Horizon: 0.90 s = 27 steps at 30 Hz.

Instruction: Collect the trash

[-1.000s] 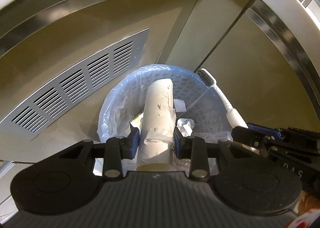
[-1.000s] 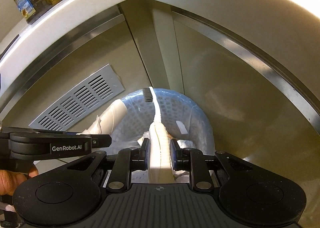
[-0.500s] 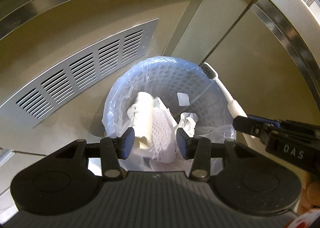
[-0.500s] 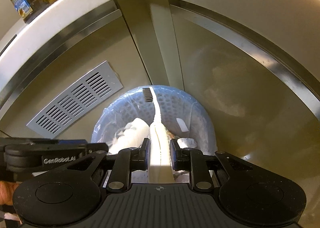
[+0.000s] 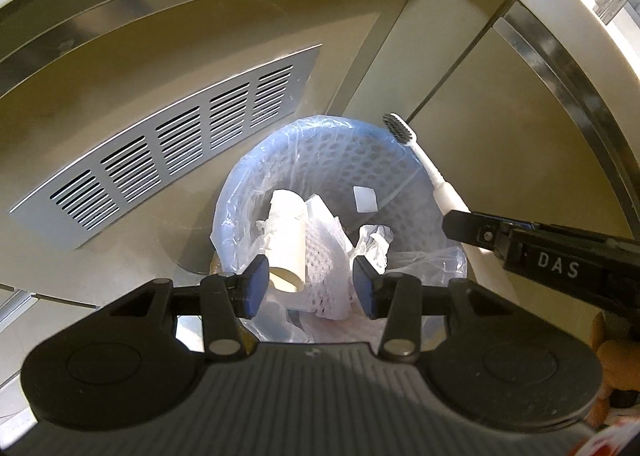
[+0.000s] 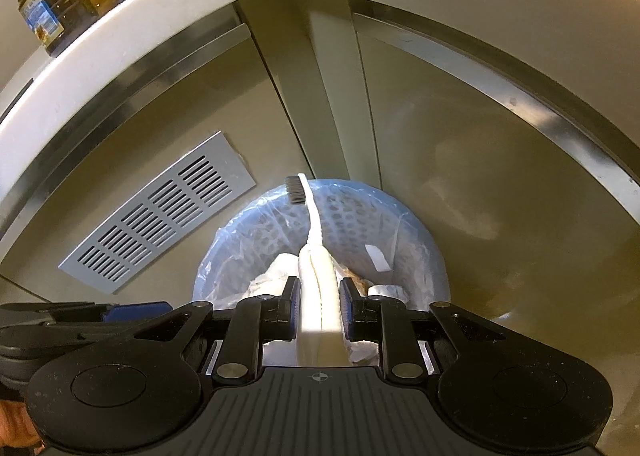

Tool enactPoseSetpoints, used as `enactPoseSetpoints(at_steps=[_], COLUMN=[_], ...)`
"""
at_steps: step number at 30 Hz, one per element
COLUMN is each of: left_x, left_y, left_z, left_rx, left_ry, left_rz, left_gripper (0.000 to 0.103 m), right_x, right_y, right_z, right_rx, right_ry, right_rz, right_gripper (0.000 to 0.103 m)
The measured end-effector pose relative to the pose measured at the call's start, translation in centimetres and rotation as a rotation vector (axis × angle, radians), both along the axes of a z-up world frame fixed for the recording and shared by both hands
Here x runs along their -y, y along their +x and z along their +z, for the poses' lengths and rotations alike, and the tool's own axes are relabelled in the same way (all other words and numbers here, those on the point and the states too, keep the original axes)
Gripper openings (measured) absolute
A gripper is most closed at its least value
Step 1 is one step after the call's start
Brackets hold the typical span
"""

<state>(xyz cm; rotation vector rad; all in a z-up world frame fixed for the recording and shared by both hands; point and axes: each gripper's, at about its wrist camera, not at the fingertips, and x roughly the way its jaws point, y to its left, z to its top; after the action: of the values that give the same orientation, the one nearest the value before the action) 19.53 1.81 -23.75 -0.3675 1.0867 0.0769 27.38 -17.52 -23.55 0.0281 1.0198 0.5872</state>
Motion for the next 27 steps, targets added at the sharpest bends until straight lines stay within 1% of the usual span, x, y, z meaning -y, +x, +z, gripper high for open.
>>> enactPoseSetpoints(at_steps=[2,8,10,14,17,20,22,27], left_x=[-0.1,-0.4,-0.4,-0.2,0.1,0.4,0.7,1.7], left_y=[0.0,-0.5,-0.7,-0.9,-1.1,-1.3,-1.4,-2.4], left_z=[0.0,0.0,0.1,0.5,1.1,1.9,2.7,5.6], left_rx=[0.001,-0.010,-0.011,-0.005,0.004,0.015,0.028,0.079], left_ry=[0.008,0.016,0.016,0.024,0.035,0.052,0.065,0.110], left_rz=[0.002,0.004,0.004,-0.009,-0.016,-0.019,-0.016,0.007], left_gripper=[0.042,0.042,0.042,0.042,0.042,0.042,0.042,0.044], right_x=[-0.2,0.1,0.5,1.5,1.9,2.0,2.2,2.9], right_y=[0.2,0.5,0.1,-0.5,-1.0,-1.6,-2.1,-3.5], right_z=[-0.4,-1.3,-1.5,-1.5,-0.7,0.3,1.1,3.5], right_rx=[0.005,-0.014,-0.022,-0.034,-0.037,-0.031,-0.022,0.003], right_ry=[0.015,-0.004,-0.013,-0.020,-0.016,-0.008,-0.001,0.019], right_rz=[-0.011,-0.026,-0.024,-0.032,-0.039,-0.034,-0.030,-0.005], right_gripper=[0.021,0.024,0.025,0.034,0.039,0.042,0.043,0.052])
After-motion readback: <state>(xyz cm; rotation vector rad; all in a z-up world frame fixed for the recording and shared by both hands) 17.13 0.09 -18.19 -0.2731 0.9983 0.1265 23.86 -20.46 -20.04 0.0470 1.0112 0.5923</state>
